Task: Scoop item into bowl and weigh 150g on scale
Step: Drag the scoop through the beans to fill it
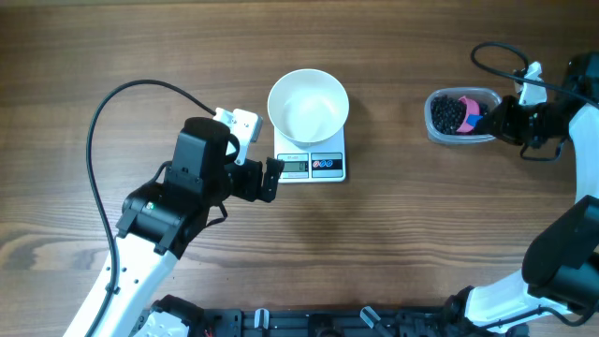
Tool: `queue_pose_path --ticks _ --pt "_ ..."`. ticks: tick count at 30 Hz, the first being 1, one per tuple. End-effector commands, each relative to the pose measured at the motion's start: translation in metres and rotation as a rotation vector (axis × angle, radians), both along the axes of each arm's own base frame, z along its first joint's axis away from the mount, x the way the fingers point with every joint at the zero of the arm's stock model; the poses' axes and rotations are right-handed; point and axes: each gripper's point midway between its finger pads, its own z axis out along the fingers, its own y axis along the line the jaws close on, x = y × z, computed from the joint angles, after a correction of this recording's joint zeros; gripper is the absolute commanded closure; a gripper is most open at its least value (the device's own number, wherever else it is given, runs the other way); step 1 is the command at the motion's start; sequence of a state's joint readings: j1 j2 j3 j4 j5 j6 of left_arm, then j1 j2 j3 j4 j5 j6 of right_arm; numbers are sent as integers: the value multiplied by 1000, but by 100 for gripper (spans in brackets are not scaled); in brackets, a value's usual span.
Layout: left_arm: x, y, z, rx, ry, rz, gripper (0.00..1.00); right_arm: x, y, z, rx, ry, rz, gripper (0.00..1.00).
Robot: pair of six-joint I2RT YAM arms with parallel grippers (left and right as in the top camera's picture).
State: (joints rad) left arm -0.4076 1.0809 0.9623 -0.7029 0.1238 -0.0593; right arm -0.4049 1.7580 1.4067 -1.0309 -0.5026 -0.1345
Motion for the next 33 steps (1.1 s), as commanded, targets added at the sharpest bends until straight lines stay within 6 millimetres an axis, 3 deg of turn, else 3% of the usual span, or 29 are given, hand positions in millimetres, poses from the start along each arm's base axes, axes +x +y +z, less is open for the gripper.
queue_pose_path --ticks 1,6,9,20,24,33 --pt "1 0 1 1 -2 10 0 2 13 -1 88 -9 4 96" --pt "1 0 1 1 -2 10 0 -4 15 -3 95 14 12 96" --pt "1 0 1 1 -2 10 0 5 15 1 112 -24 -2 96" --pt "1 0 1 1 -2 10 0 4 17 1 118 -30 15 96" --pt "1 0 1 1 -2 10 0 -6 23 0 136 4 36 96" --pt "1 0 1 1 -2 10 0 6 17 2 129 -31 -5 96"
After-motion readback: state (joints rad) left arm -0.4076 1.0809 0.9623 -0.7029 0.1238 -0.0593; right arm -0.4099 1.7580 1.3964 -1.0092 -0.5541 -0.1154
